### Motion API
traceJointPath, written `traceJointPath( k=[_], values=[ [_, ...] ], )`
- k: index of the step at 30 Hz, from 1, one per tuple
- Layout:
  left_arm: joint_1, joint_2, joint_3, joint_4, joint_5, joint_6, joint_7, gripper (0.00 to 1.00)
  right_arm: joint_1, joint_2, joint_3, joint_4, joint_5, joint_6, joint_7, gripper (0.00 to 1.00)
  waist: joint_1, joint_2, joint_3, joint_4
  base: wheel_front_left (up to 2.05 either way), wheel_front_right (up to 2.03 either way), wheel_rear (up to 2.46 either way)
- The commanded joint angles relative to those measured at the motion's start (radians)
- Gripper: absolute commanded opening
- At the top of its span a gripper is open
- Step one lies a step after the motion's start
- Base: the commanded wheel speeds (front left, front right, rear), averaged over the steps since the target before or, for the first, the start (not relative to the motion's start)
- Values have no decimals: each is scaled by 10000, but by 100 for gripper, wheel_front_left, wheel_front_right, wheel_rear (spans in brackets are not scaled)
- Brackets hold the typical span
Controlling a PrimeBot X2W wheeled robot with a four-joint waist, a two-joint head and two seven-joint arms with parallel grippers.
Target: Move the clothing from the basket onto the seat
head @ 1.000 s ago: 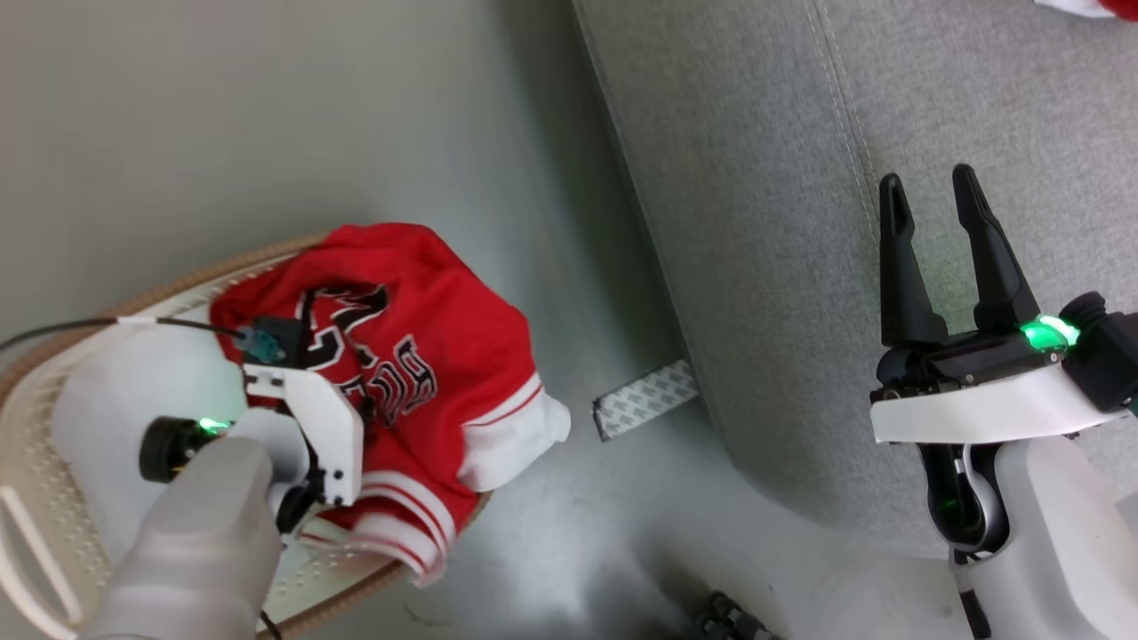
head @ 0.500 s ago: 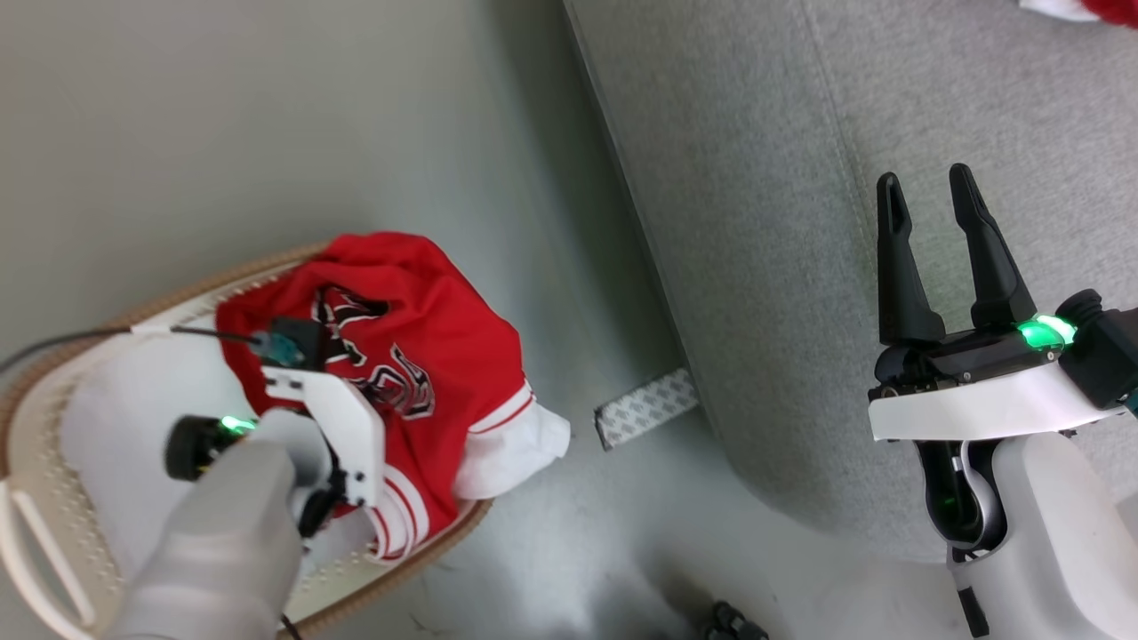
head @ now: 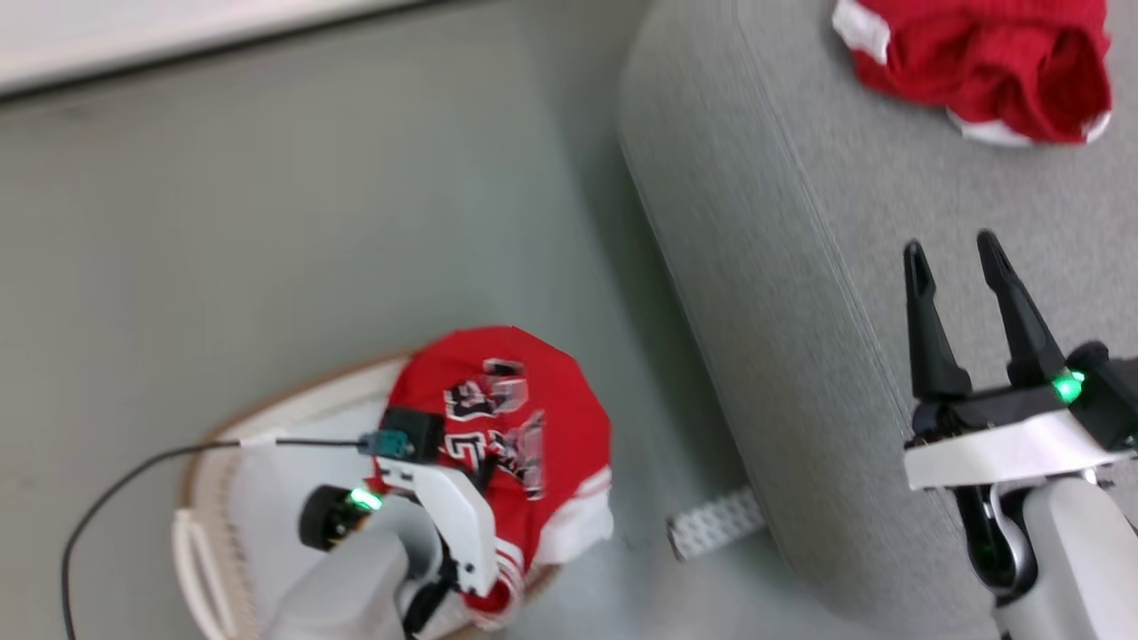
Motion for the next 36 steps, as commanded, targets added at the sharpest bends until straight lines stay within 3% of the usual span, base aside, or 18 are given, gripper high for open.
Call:
traceJointPath(
  k=[1,9,15,21,29,36],
  values=[
    [293,-60,-172,-196,-295,16,-259,0,276,-186,-46,91,-34,-22,4,100,0,0,-1345,930,0,0,0],
    [613,17,-1064,-1291,-1154,15,-1293,0,1101,-547,-76,394,-68,-22,4,100,0,0,-3165,2033,0,0,0],
    [555,272,-1072,-2243,-1458,15,-1539,0,1662,-395,76,545,-8,-22,4,100,0,0,-4088,2579,0,0,0],
    [454,671,136,-3940,-585,56,-1533,0,1955,-366,283,604,-16,-22,4,100,0,0,-4703,2986,0,0,0],
    [625,1055,1654,-6141,504,440,-1533,0,2256,-272,684,658,45,-22,6,100,0,0,-5345,3336,0,0,0],
    [490,1290,2130,-7338,836,704,-1531,0,2280,-224,932,626,103,-22,6,100,0,0,-5518,3455,0,0,0]
  ],
)
